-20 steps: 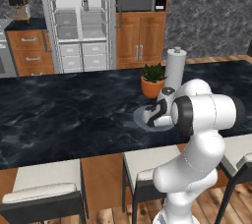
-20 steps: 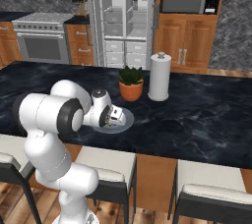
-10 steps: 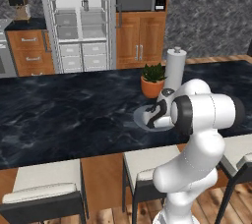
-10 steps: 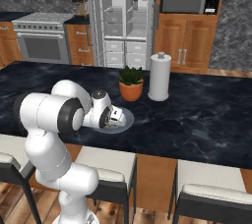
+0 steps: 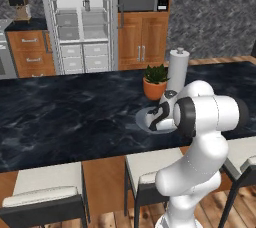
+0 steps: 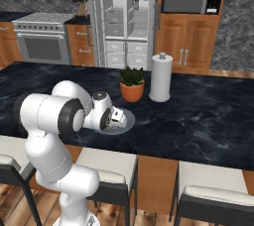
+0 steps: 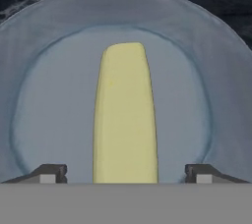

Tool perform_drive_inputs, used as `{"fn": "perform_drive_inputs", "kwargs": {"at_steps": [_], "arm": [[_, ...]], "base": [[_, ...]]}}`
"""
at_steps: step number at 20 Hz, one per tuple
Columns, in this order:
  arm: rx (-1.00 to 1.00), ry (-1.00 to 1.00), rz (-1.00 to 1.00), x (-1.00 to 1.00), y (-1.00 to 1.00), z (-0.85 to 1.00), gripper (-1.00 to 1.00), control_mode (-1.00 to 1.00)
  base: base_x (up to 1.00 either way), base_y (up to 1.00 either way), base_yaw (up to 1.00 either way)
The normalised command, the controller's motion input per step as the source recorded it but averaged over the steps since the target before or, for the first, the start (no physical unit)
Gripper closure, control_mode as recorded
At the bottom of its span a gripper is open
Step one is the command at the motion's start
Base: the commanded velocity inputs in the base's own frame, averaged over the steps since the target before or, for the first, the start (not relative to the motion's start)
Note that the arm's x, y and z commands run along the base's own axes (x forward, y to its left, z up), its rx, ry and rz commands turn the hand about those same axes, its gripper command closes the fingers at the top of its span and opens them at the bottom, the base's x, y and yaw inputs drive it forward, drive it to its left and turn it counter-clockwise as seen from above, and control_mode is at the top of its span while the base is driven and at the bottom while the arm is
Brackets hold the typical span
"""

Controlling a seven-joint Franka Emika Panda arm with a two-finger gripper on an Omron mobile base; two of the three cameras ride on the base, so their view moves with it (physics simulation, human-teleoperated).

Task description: Retrieve the butter from the fridge and place it on a plate on the dining table. Then retrieve the butter knife by the fridge and place it near the plate.

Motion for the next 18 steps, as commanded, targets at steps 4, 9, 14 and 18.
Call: {"fn": "perform_drive_inputs", "kwargs": {"at_steps": [4, 9, 14, 18], "arm": [[0.00, 0.03, 0.00, 0.01, 0.00, 0.00, -1.00, -1.00], [0.00, 0.21, 0.00, -0.01, 0.00, 0.45, -1.00, -1.00], [0.00, 0.22, 0.00, -0.32, 0.00, 0.93, -1.00, -1.00], [0.00, 0.18, 0.00, -0.71, 0.00, 1.00, -1.00, -1.00]], "base": [[0.00, 0.00, 0.00], [0.00, 0.00, 0.00], [0.00, 0.00, 0.00], [0.00, 0.00, 0.00]]}}
